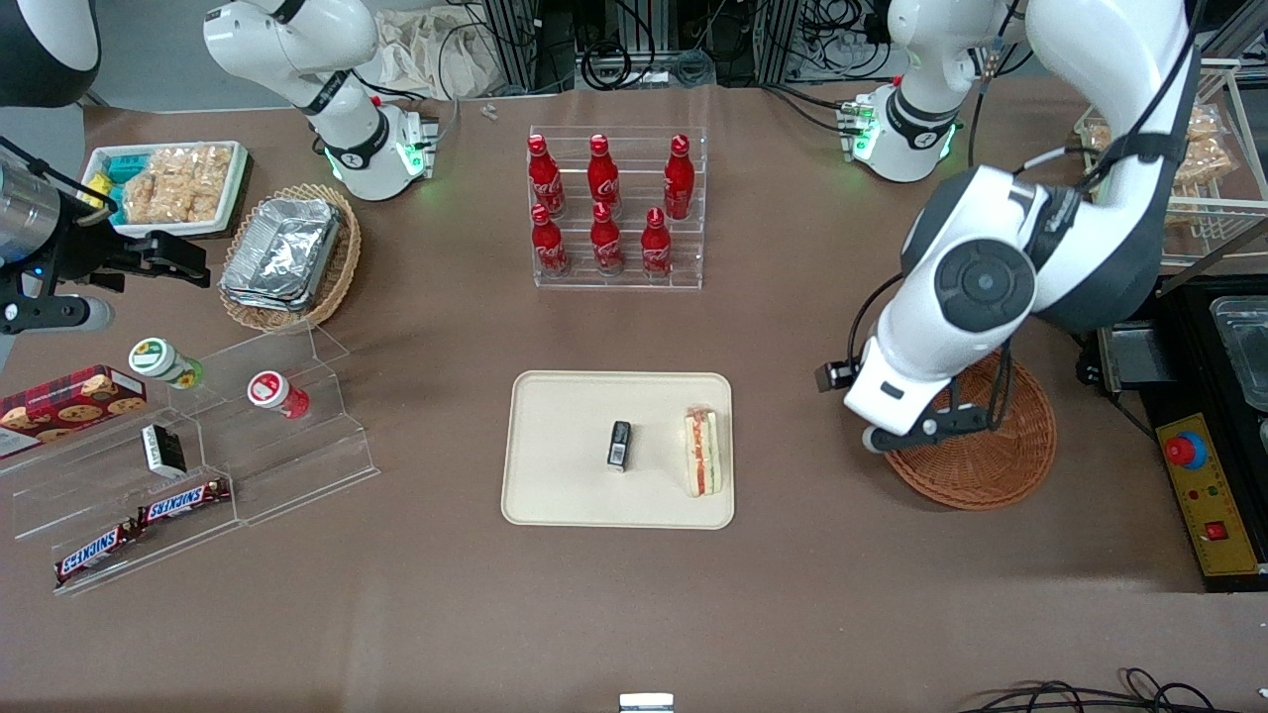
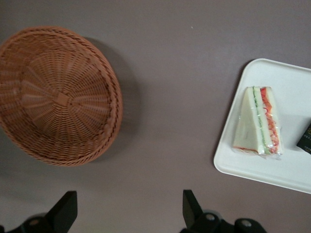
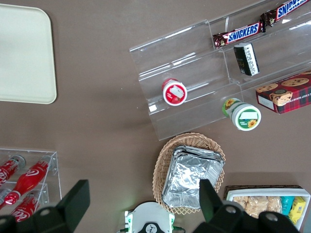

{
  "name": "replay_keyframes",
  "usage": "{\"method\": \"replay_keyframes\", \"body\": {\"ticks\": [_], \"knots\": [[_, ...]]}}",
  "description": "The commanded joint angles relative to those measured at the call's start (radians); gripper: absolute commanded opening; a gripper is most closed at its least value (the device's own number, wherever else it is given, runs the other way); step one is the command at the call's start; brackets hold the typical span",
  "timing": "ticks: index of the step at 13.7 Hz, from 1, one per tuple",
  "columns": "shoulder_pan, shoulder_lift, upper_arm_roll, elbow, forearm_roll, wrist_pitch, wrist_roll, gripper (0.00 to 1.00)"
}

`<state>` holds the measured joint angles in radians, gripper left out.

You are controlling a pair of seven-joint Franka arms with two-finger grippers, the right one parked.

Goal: Place sandwich from basket to tray

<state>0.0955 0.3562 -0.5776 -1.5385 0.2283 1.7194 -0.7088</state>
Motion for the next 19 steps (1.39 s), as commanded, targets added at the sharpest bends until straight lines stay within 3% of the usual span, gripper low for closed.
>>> {"method": "replay_keyframes", "body": {"ticks": [1,8,12,15,17,19], "knots": [[0.047,-0.103,-0.004,-0.080,-0.026,0.002,0.012,0.98],[0.136,-0.174,0.001,-0.071,-0.069,-0.027,0.080,0.98],[0.260,-0.230,0.004,-0.068,-0.194,-0.034,0.244,0.98],[0.300,-0.240,0.005,-0.071,-0.192,-0.052,0.296,0.98],[0.296,-0.243,0.051,-0.071,-0.187,-0.053,0.324,0.98],[0.224,-0.272,0.172,-0.074,-0.199,-0.089,0.437,0.98]]}}
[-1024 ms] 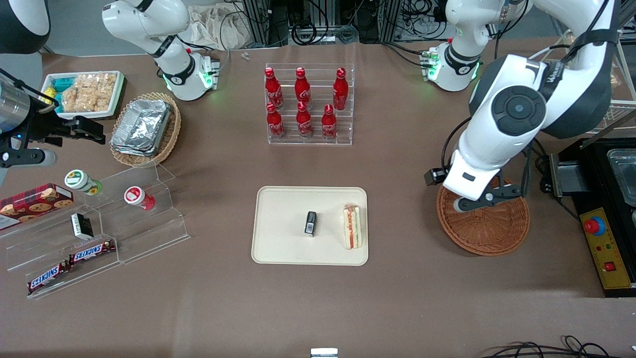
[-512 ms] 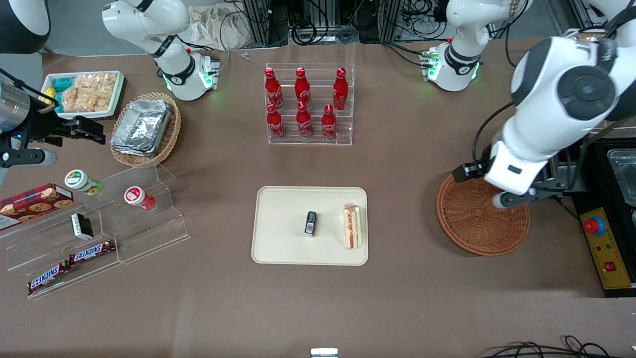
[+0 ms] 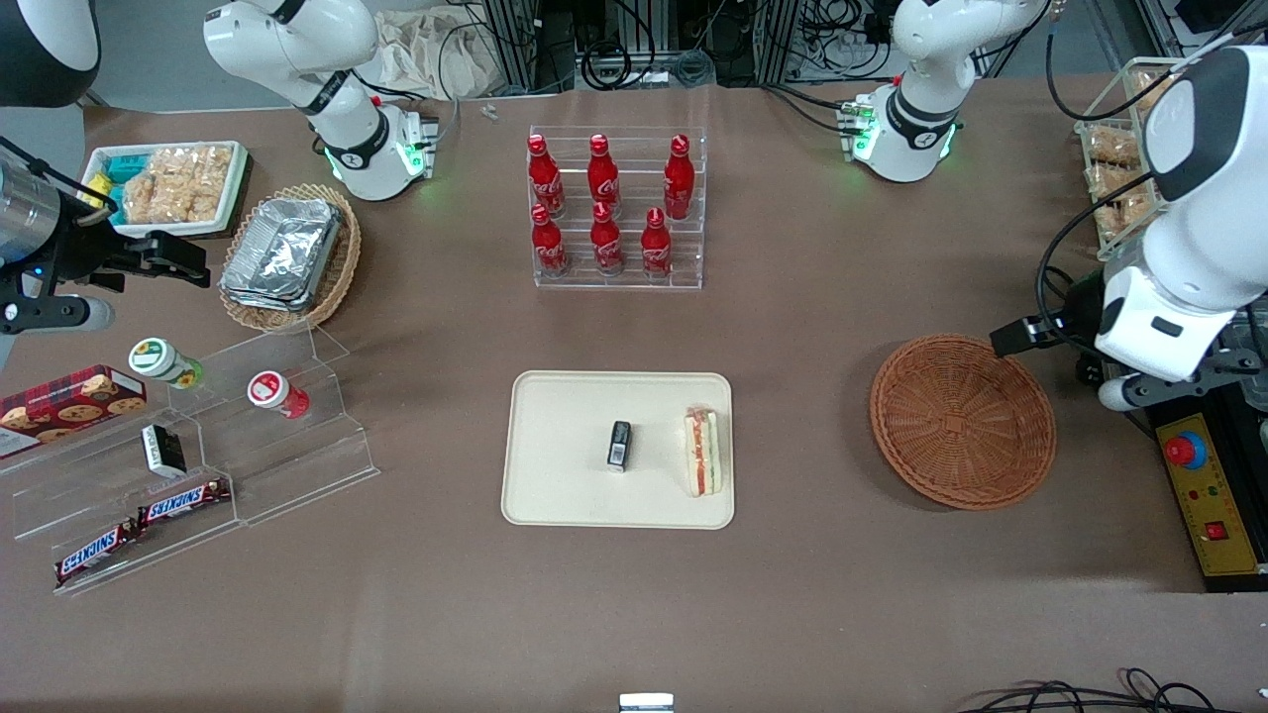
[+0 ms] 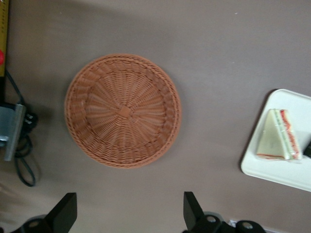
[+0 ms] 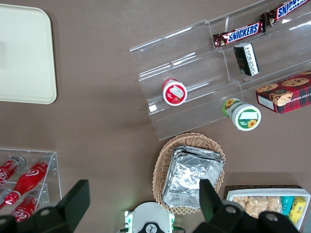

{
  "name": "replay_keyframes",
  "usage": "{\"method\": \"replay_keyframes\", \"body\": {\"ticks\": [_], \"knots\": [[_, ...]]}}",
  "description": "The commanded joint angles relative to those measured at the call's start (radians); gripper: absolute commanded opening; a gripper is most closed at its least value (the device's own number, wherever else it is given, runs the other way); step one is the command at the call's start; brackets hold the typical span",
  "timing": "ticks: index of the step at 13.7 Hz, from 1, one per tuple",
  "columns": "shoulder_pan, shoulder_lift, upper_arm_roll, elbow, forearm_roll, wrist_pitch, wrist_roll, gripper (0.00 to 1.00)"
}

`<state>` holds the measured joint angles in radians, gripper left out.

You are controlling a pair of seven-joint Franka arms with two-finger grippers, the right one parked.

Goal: Place sandwich from basket to tray

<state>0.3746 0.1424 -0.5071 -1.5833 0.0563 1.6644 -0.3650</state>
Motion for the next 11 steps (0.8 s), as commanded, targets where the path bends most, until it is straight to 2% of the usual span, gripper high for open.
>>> {"method": "replay_keyframes", "body": {"ticks": [1,2,6,11], "knots": [[-0.125,-0.063,0.198,-0.029,-0.032,-0.040,0.116,0.98],[-0.164,-0.067,0.240,-0.030,-0.042,-0.040,0.119,0.98],[-0.161,-0.052,0.242,-0.021,-0.046,-0.038,0.185,0.99],[-0.172,0.022,0.242,0.100,-0.044,-0.077,0.225,1.00]]}}
